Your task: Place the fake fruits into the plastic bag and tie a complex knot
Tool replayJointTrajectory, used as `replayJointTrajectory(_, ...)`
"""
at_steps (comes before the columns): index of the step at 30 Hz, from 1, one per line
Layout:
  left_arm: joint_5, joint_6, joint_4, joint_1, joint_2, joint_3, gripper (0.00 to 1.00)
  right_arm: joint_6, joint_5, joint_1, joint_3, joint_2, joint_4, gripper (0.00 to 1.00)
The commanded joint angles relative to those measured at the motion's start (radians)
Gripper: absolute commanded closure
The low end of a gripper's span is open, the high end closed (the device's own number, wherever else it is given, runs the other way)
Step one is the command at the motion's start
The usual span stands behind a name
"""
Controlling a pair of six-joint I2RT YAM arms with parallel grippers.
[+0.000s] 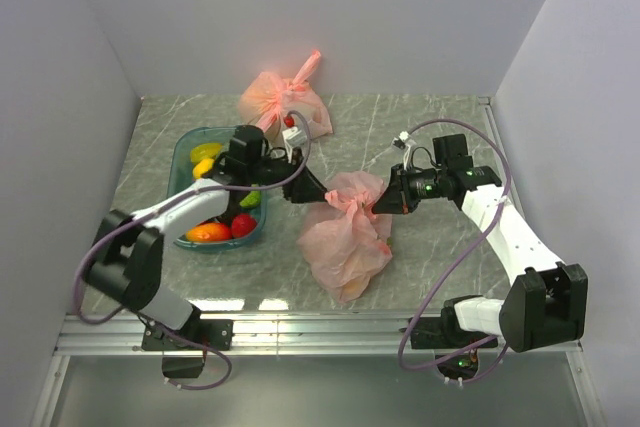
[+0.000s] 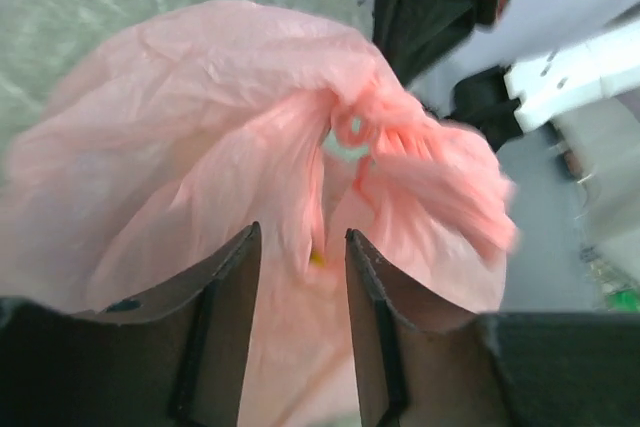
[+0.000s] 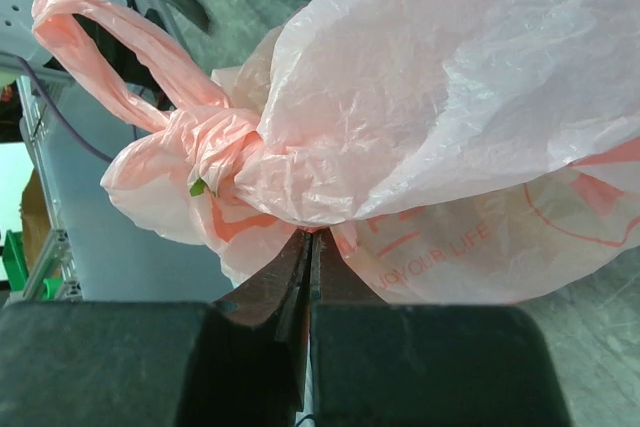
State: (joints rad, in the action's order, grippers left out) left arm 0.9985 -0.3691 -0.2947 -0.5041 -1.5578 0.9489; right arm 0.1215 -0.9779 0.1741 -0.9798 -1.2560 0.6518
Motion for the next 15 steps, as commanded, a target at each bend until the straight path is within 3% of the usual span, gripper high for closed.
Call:
replayJointTrajectory(1,0.043,0.404,0.492,0.027,0.131,0.080,0.54,0.033,-0.024,-0.004,-0.045,0.001,0.017,1.00)
replayJointTrajectory(2,0.045,0.459,0.638,0.041,0.151,0.117,0.49,0.027,-0.024,-0.004,-0.042,0.004,0.008,1.00)
replayJointTrajectory(4,0.000,0.556,0.774,0.041,0.182,0.184,0.32,0.017,-0.025,0.001,-0.033,0.012,-0.012,1.00)
replayJointTrajectory(6,0.015,0.579,0.907,0.042,0.176,0.234,0.30,0.001,-0.024,0.008,-0.030,0.018,-0.023,1.00)
replayJointTrajectory(7,0.017,0.550,0.914,0.041,0.174,0.250,0.01,-0.003,-0.021,0.014,-0.030,0.020,-0.027,1.00)
replayJointTrajectory(10,-0.001,0.406,0.849,0.024,0.185,0.280,0.01,-0.023,-0.007,0.030,-0.026,0.027,-0.064,1.00)
replayJointTrajectory(11,-0.042,0.294,0.809,0.010,0.195,0.274,0.01,-0.034,-0.002,0.034,-0.020,0.027,-0.072,1.00)
replayJointTrajectory(12,-0.148,0.250,0.755,-0.003,0.196,0.271,0.01,-0.039,-0.001,0.042,-0.020,0.029,-0.079,1.00)
replayJointTrajectory(15,-0.266,0.136,0.766,-0.050,0.147,0.309,0.01,-0.046,0.010,0.054,-0.019,0.035,-0.087,1.00)
